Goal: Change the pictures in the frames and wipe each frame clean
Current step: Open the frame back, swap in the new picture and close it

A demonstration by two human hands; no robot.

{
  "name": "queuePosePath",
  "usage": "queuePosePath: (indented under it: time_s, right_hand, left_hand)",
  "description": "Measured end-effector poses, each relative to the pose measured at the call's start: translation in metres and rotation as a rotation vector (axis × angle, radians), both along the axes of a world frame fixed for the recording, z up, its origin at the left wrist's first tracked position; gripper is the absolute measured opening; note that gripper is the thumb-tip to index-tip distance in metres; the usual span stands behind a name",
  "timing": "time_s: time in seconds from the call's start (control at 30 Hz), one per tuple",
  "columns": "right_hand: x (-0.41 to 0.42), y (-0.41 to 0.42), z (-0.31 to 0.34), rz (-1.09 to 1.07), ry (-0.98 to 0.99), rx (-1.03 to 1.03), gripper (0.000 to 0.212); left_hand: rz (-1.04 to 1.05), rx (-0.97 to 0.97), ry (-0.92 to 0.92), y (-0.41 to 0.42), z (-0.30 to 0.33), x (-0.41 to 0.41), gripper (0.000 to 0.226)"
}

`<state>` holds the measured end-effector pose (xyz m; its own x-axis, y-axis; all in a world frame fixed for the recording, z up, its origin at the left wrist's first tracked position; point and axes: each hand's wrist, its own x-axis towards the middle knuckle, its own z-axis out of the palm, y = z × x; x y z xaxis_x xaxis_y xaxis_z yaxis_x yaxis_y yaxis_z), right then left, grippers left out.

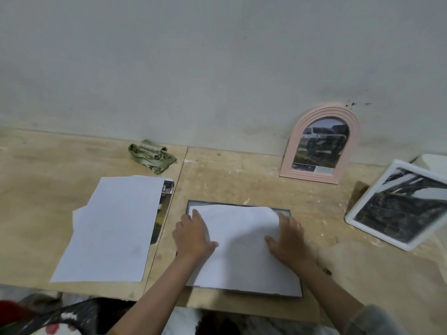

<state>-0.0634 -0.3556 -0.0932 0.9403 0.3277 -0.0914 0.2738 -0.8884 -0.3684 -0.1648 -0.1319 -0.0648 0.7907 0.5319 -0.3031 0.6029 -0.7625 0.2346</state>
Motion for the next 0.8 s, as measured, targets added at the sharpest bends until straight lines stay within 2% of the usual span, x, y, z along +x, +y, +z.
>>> queuePosePath:
  time_s: [0.13, 0.27, 0.4, 0.47, 0.53, 0.57, 0.63, 0.7, 0.8]
  right_hand:
    - [-0.011, -0.002, 0.005, -0.046, 0.003, 0.223, 0.071]
    - [-0.015, -0.005, 0.008, -0.179, -0.056, 0.404, 0.085]
    - [-0.014, -0.003, 0.013, -0.407, 0.026, 0.564, 0.098]
    - [-0.014, -0.006, 0.015, -0.455, 0.086, 0.603, 0.086]
    - [-0.015, -0.008, 0.016, -0.443, 0.105, 0.572, 0.063]
    - [-0.015, -0.008, 0.015, -0.415, 0.071, 0.547, 0.052]
    - [-0.014, -0.003, 0.013, -0.371, -0.018, 0.519, 0.039]
    - [-0.008, 0.006, 0.014, -0.347, -0.09, 0.526, 0.035]
    - [0.002, 0.027, 0.026, -0.328, -0.079, 0.63, 0.032]
  left_hand:
    - [0.112, 0.029, -0.002, -0.001, 0.013, -0.003, 0.108]
    - [0.21, -0.047, -0.157, 0.004, 0.017, -0.01, 0.09]
    - [0.288, -0.191, -0.308, 0.004, 0.014, -0.019, 0.083]
    - [0.373, -0.306, -0.37, 0.004, 0.013, -0.022, 0.066]
    - [0.421, -0.332, -0.38, 0.005, 0.013, -0.027, 0.024]
    - [0.426, -0.332, -0.386, 0.004, 0.014, -0.029, 0.016]
    - [0.433, -0.329, -0.427, 0.004, 0.012, -0.032, 0.036]
    - [0.445, -0.335, -0.478, 0.007, 0.014, -0.034, 0.041]
    - [0.529, -0.352, -0.541, 0.02, 0.023, -0.039, 0.041]
